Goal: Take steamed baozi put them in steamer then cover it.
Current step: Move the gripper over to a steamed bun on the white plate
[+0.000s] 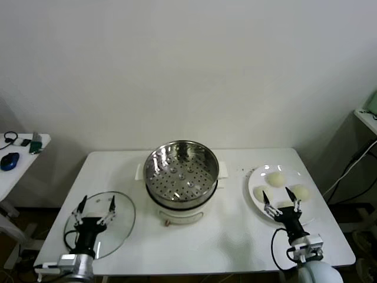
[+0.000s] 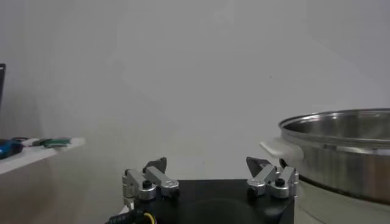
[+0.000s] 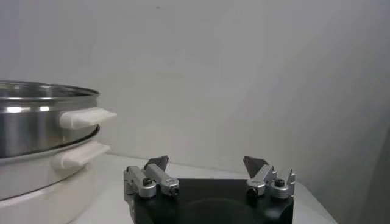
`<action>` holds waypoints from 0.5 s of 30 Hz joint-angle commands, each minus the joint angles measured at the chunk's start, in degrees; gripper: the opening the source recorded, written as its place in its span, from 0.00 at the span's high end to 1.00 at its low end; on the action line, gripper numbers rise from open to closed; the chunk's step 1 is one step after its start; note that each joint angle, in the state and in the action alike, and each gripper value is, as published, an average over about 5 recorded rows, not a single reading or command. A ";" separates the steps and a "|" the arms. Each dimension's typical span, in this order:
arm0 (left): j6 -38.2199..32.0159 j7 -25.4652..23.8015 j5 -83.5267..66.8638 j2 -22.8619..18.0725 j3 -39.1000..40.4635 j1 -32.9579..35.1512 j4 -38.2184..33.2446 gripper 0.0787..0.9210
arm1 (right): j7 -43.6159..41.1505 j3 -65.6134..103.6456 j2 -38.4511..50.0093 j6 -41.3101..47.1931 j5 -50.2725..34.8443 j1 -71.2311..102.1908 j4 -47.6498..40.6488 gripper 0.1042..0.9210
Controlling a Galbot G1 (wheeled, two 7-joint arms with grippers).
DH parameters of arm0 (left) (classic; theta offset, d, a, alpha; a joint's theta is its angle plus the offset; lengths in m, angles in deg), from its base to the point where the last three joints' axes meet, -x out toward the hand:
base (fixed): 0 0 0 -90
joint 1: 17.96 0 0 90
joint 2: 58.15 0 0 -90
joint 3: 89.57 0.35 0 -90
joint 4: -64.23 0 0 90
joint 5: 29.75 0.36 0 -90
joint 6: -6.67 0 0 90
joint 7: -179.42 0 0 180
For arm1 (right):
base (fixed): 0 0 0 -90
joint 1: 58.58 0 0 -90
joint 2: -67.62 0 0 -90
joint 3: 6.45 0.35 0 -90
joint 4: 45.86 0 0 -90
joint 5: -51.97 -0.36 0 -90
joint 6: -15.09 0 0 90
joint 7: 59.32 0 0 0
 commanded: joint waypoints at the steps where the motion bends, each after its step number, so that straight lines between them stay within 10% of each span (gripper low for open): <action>1: -0.35 0.53 -0.16 0.32 0.23 0.22 -0.31 0.12 | -2.24 -2.27 10.44 13.88 3.62 -5.60 2.59 0.12; 8: -0.89 1.18 -0.11 0.44 1.69 1.33 -1.51 0.12 | -13.95 -13.29 33.56 29.77 1.49 -22.21 -2.04 0.12; 15: -2.35 1.52 0.94 0.04 3.31 1.95 -0.67 0.12 | -28.00 -33.50 45.54 26.59 1.81 -44.45 -12.85 0.12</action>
